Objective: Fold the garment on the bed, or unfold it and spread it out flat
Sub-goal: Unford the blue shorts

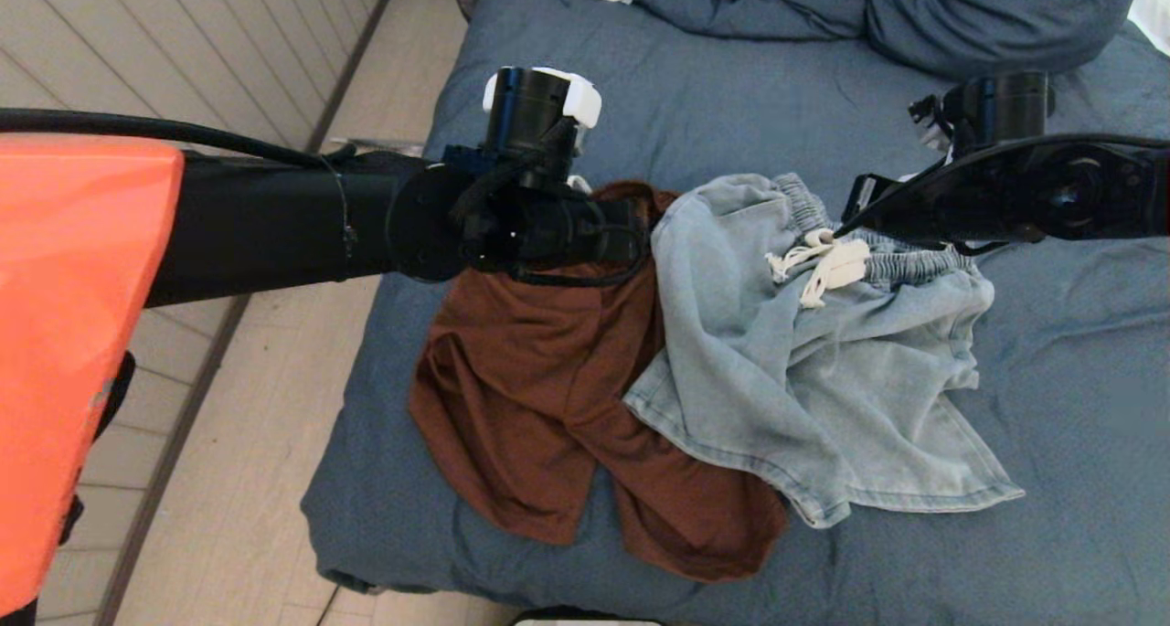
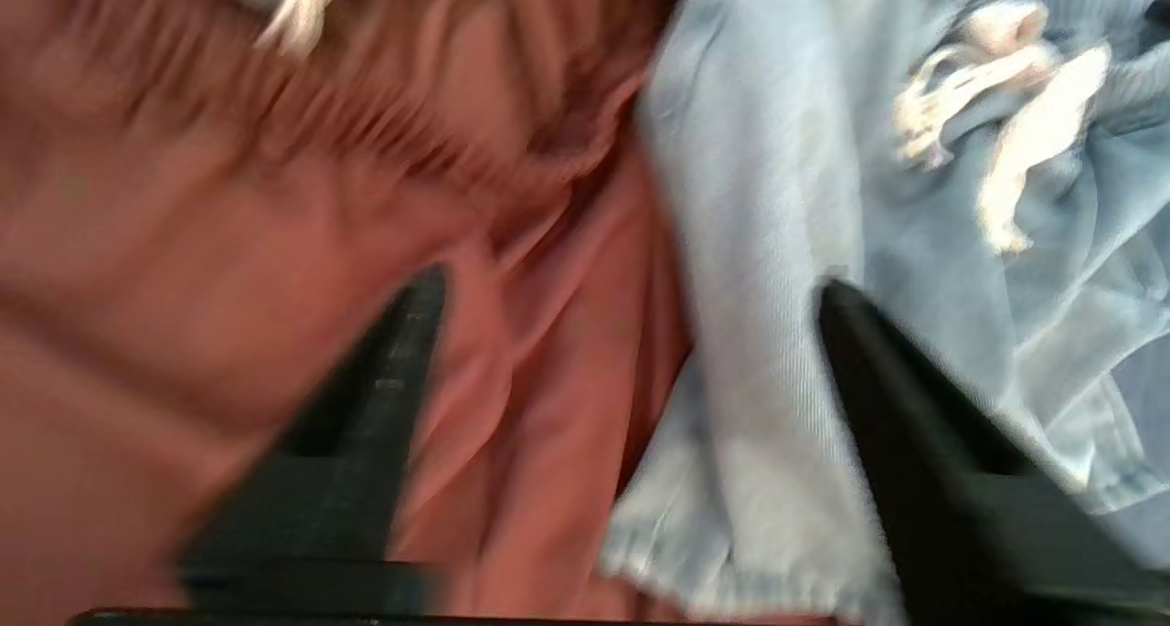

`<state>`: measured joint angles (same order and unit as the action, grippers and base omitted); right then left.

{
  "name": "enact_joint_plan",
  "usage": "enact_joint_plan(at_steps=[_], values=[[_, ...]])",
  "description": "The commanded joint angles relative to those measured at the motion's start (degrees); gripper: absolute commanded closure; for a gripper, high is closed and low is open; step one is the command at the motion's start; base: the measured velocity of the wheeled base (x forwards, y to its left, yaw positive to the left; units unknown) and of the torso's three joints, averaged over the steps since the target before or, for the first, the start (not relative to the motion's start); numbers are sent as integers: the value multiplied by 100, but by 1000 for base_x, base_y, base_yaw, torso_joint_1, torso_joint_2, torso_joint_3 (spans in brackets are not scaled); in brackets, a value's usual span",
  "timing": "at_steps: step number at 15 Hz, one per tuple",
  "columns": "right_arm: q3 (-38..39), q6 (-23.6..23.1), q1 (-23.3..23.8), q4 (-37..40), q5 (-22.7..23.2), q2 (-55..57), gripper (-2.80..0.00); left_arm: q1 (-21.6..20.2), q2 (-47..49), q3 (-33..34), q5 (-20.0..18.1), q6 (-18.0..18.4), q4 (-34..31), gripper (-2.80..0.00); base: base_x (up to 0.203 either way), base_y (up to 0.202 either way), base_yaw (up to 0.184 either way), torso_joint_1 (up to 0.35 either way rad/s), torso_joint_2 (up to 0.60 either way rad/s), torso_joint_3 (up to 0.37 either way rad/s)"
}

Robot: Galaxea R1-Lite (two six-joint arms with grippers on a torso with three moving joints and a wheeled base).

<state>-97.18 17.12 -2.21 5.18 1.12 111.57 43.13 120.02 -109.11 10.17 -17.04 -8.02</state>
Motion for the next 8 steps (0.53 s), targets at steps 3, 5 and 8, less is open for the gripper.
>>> enact_joint_plan(at_steps=[3, 5, 8], values=[[-718, 19, 42, 9, -19, 633, 0, -165, -128, 70, 20, -492, -17, 0, 0, 0, 0, 0, 0, 0], [-1008, 16, 21, 10, -72, 830, 0, -165, -140, 69, 23, -502, -15, 0, 0, 0, 0, 0, 0, 0], [-1420, -95, -8, -27, -332, 1161, -280, -165, -137, 136, 29, -511, -15, 0, 0, 0, 0, 0, 0, 0]])
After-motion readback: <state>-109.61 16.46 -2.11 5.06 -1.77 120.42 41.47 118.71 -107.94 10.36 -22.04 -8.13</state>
